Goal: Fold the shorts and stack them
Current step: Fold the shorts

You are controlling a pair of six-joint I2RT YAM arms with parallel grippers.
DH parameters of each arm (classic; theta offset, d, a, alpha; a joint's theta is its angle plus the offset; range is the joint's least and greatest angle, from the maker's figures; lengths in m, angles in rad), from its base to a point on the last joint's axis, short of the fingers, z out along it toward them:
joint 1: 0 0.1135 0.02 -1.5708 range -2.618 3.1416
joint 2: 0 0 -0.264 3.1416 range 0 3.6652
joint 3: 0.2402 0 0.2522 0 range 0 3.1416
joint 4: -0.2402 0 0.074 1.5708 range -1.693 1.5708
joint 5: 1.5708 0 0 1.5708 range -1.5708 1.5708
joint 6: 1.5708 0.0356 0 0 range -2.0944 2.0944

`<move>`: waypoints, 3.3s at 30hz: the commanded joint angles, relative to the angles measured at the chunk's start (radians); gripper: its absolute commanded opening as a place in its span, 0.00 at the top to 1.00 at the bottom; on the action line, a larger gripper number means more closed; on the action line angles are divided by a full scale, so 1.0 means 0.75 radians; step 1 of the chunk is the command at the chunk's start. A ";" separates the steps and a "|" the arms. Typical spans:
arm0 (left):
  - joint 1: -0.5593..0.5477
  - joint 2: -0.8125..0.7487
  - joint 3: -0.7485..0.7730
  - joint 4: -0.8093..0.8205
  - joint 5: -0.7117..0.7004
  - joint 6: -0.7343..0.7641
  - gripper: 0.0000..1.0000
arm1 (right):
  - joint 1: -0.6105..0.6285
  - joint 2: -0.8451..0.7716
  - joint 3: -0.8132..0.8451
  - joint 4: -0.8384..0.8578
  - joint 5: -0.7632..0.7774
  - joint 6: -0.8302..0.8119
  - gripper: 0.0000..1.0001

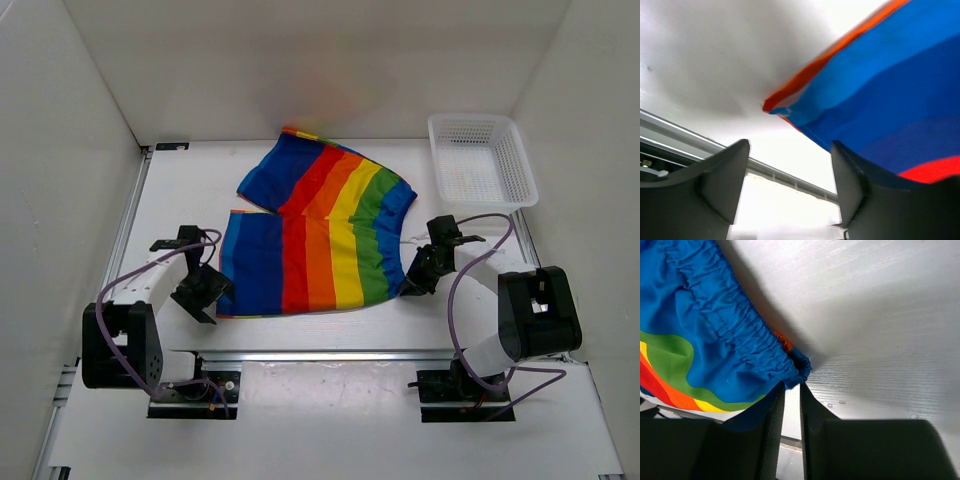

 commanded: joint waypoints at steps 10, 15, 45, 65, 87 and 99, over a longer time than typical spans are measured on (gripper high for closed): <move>-0.005 0.168 0.025 0.163 -0.085 -0.006 0.39 | -0.003 -0.060 0.036 -0.039 0.013 -0.032 0.60; -0.005 0.244 0.090 0.163 -0.098 0.033 0.90 | -0.003 -0.072 0.036 -0.039 0.013 -0.020 0.50; 0.067 -0.278 0.463 -0.178 -0.163 -0.018 0.90 | -0.003 -0.207 0.333 -0.313 0.041 -0.304 1.00; 0.067 -0.419 1.010 -0.500 -0.145 0.066 0.90 | -0.003 -0.804 0.287 -0.819 0.150 -0.272 1.00; -0.203 0.847 2.119 -0.252 -0.228 0.326 0.90 | -0.091 -0.015 0.762 -0.533 0.508 -0.284 1.00; -0.216 1.088 2.397 -0.114 -0.124 0.356 0.90 | -0.119 0.239 0.991 -0.494 0.579 -0.292 1.00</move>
